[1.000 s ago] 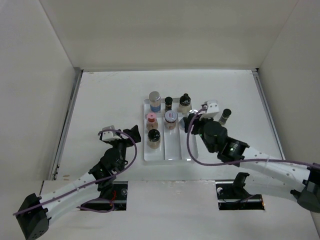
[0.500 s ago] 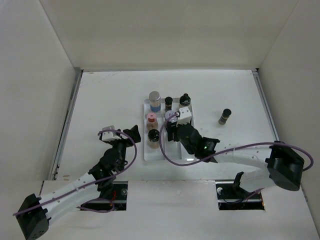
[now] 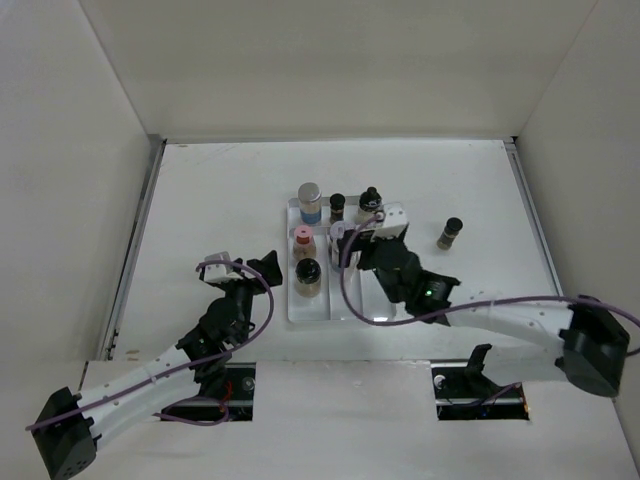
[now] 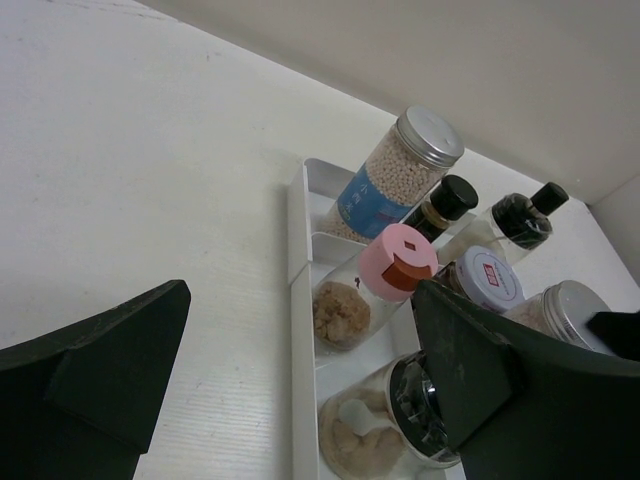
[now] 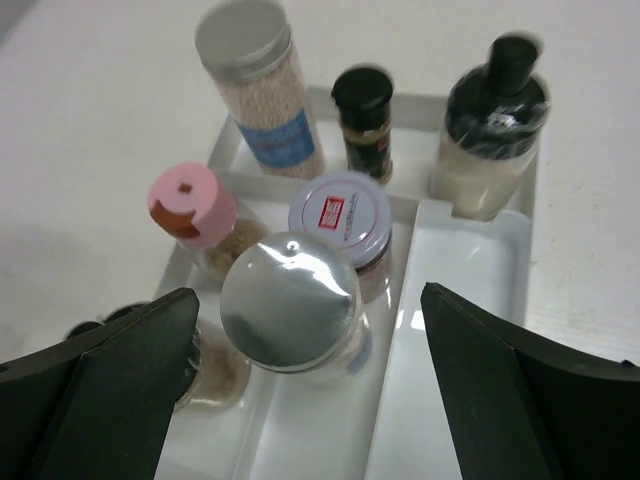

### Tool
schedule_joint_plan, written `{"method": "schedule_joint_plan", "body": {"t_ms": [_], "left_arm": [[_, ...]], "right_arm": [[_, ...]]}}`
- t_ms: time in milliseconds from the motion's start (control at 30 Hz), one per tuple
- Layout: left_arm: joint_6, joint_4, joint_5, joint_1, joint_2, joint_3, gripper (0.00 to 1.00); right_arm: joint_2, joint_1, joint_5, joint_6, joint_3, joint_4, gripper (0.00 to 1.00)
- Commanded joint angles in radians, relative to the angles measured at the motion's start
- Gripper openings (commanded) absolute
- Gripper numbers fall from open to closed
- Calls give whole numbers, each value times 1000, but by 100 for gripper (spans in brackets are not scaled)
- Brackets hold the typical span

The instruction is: Organize the condiment bottles

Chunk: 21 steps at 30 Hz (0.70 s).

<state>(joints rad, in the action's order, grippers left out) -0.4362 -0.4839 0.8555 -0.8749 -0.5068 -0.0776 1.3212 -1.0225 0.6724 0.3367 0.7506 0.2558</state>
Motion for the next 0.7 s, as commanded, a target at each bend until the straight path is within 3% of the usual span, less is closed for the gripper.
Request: {"method": "schedule_joint_plan", "body": {"t_ms": [0, 167, 267, 367, 667], "left_arm": [[11, -42, 2, -14, 7, 1, 98], [4, -42, 5, -22, 16, -1, 100], [2, -44, 7, -23, 11, 1, 100], [2, -51, 5, -23, -7, -1, 100], [1, -51, 4, -34, -15, -5, 100]], "right_arm": [[-204, 61, 50, 45, -48, 19, 100], [-367, 368, 90, 140, -106, -139, 100], [-314, 619, 75, 131, -74, -239, 100], [-232, 753, -37, 119, -54, -237, 100], [-7, 824, -220, 125, 26, -202, 96]]}}
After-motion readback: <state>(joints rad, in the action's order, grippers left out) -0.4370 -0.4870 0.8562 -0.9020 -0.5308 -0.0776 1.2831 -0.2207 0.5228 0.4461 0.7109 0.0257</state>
